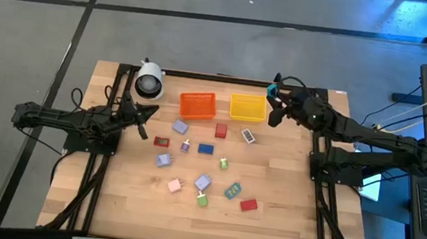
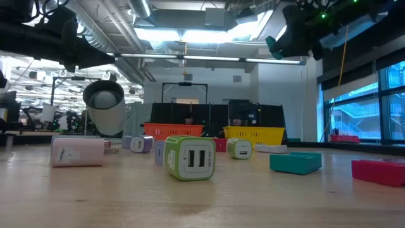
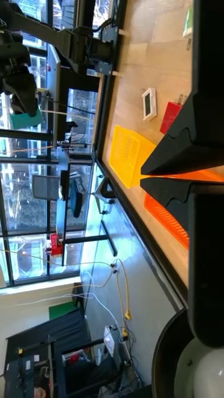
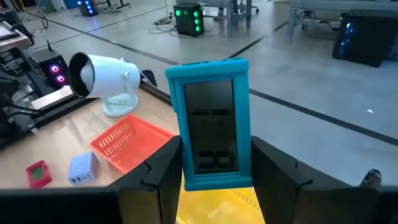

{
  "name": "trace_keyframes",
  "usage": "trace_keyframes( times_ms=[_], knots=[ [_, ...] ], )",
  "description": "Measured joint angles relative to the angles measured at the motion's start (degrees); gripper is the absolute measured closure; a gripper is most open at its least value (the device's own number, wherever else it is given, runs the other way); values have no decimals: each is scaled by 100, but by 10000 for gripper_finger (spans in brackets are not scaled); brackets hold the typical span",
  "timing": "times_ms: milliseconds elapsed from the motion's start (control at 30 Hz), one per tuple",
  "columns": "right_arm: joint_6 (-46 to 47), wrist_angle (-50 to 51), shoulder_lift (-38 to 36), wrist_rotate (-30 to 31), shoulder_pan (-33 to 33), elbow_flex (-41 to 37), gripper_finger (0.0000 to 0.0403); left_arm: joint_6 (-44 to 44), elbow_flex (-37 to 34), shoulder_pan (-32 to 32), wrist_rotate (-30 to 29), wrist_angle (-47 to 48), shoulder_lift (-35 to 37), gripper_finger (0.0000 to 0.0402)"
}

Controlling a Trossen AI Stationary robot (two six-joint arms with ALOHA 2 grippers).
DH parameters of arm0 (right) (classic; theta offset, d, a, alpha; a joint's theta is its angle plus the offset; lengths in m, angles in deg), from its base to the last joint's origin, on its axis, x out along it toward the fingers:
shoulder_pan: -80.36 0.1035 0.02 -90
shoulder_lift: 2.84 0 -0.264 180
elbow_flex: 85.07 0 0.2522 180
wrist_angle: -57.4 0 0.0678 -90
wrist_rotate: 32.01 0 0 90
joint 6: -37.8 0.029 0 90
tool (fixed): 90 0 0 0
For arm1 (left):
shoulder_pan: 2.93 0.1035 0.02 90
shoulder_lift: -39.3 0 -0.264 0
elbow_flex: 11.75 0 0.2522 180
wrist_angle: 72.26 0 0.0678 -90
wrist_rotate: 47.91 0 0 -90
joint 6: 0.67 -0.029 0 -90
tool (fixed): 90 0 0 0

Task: Pick & Place Office items
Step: Put the top blue digital clock into the yellow bin

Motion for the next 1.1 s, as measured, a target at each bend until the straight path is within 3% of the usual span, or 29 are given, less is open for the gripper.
trace_keyframes(
  times_ms=[433,1100],
  knots=[
    [-10,-267,464,-461,-488,2,243,-104,0,0,75,-217,0,386],
    [139,-1104,2231,-1529,-1119,1,243,-109,0,-1,74,-109,0,386]
  ],
)
